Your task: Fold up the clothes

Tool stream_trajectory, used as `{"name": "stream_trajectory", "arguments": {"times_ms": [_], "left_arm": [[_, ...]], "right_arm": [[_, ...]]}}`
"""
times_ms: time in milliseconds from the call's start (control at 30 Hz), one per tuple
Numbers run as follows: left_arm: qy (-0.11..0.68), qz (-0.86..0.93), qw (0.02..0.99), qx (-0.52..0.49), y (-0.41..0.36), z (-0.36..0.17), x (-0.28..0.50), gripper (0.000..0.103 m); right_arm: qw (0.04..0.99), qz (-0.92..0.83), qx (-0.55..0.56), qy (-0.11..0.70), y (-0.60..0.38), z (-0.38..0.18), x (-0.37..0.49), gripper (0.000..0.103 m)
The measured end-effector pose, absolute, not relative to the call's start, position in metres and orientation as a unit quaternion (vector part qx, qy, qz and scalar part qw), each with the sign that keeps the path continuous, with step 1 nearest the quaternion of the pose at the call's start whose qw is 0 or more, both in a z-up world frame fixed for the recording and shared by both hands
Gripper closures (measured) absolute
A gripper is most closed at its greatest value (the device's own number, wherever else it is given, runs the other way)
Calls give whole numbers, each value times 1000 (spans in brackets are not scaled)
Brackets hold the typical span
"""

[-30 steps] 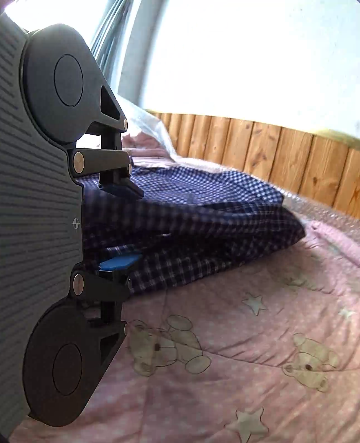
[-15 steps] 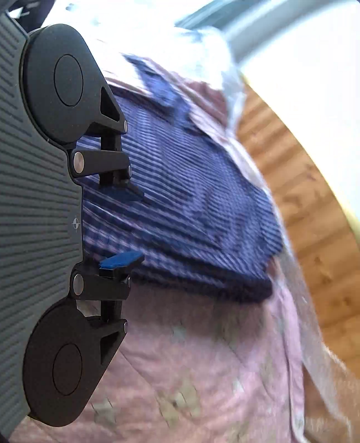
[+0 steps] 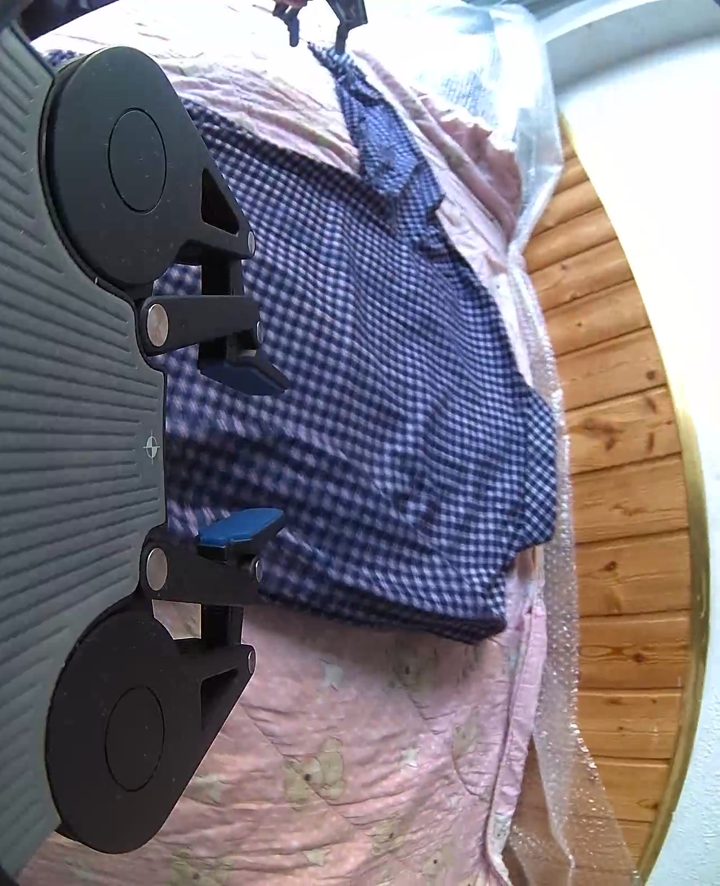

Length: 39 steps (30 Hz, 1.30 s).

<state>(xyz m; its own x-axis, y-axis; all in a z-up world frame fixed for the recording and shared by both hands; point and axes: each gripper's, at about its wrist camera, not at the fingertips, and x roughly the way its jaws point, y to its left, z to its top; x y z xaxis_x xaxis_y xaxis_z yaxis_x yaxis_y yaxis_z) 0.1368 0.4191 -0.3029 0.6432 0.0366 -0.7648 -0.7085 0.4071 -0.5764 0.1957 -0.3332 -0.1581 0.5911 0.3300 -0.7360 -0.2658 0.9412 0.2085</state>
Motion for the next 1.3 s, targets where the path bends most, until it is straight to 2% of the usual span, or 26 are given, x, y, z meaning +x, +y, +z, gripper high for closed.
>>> {"name": "stream_trajectory", "arguments": {"times_ms": [100,133,167,200,233,333,367,400,467,567,667,700,733,767,800,833,867,933,1067,1167,1300], "left_arm": [[328,225,776,-490,426,-299,142,6],[328,221,780,-486,427,-296,144,20],[327,217,783,-482,427,-294,146,63],[327,213,786,-479,427,-291,149,91],[327,209,790,-475,428,-289,151,97],[323,183,822,-431,416,-264,156,96],[318,165,836,-415,407,-249,156,96],[312,146,850,-398,398,-234,156,96],[309,112,866,-376,378,-208,158,96],[308,66,882,-351,348,-172,161,96],[305,29,890,-337,326,-148,160,96],[304,20,893,-330,321,-145,158,96],[302,12,897,-323,316,-142,156,94],[301,2,898,-320,311,-140,154,88],[300,-11,898,-322,307,-140,150,82],[297,-19,899,-322,301,-141,144,66],[293,-19,902,-318,294,-144,135,44],[289,-24,905,-310,276,-150,117,26],[389,-80,869,-294,205,-212,97,27],[481,-103,843,-220,135,-262,77,32],[539,-97,829,-117,60,-301,44,38]], "right_arm": [[881,173,48,439,-282,-165,183,51],[877,175,51,445,-265,-167,179,51],[874,183,50,448,-245,-169,178,51],[870,193,49,451,-224,-170,179,51],[867,207,49,451,-201,-169,181,51],[857,283,41,429,-123,-155,196,51],[856,310,18,413,-94,-148,201,48],[854,337,-9,396,-64,-141,205,42],[853,380,-92,346,2,-138,207,20],[838,423,-206,275,96,-145,204,17],[815,461,-275,216,169,-159,190,18],[818,456,-291,196,185,-163,188,19],[823,448,-289,195,192,-163,192,31],[828,440,-284,199,198,-162,198,64],[839,428,-263,210,196,-158,207,89],[853,413,-232,219,183,-149,217,102],[866,397,-200,227,169,-140,226,103],[893,357,-136,236,124,-116,248,103],[938,255,-17,236,0,-65,297,103],[955,163,79,233,-115,-33,330,103],[954,86,133,256,-225,-41,339,103]]}}
